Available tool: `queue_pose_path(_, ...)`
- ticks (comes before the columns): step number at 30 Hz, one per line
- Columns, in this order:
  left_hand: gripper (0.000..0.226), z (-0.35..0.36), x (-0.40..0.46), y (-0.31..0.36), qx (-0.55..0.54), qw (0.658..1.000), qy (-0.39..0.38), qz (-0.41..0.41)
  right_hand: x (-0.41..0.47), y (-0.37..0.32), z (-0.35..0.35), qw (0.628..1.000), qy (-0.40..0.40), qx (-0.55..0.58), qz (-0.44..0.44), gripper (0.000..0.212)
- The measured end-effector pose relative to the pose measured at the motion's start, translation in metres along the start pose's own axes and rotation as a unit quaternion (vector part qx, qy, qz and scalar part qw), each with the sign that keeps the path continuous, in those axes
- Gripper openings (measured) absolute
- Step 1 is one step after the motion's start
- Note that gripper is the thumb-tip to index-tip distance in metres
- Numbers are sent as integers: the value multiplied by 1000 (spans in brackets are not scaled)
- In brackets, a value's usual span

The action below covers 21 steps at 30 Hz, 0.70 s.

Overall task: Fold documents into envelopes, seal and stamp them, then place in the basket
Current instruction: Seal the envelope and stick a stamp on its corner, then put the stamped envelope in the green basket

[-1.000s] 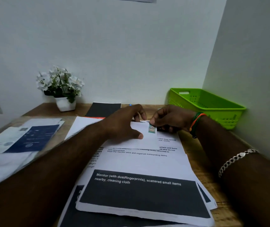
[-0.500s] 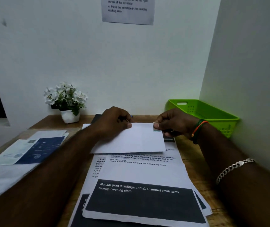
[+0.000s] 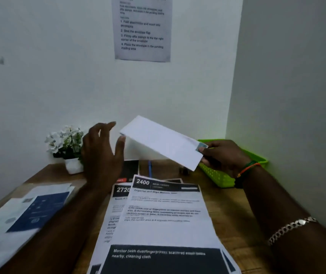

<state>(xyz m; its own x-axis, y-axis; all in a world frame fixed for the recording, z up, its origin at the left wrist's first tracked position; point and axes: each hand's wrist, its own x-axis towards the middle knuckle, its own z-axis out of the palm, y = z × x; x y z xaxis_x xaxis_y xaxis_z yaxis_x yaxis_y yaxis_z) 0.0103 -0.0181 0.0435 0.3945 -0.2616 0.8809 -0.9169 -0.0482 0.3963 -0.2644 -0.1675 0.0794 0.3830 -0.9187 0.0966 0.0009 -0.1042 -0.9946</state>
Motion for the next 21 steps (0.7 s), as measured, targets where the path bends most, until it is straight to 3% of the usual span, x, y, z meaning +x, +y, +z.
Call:
queue_pose_path(2,36,5,-3,3,-60,998,-24,13,-5,-7,-22,997,56,58,-3,8)
queue_pose_path(5,36,17,-16,11,-163,958,-235,9,-18,-10,-54,985,124,122,1,3)
queue_pose_path(8,72,27,-37,15,-115,865,-486,54,-30,1,-81,973,178,148,21,13)
queue_pose_path(10,100,32,-48,13,-46,818,-568,79,-35,10,-92,967,199,155,39,13)
queue_pose_path(13,114,34,-54,12,8,798,-598,77,-39,16,-102,958,225,173,48,10)
queue_pose_path(21,131,33,-53,17,70,801,-588,82,-18,26,-105,940,284,190,11,17)
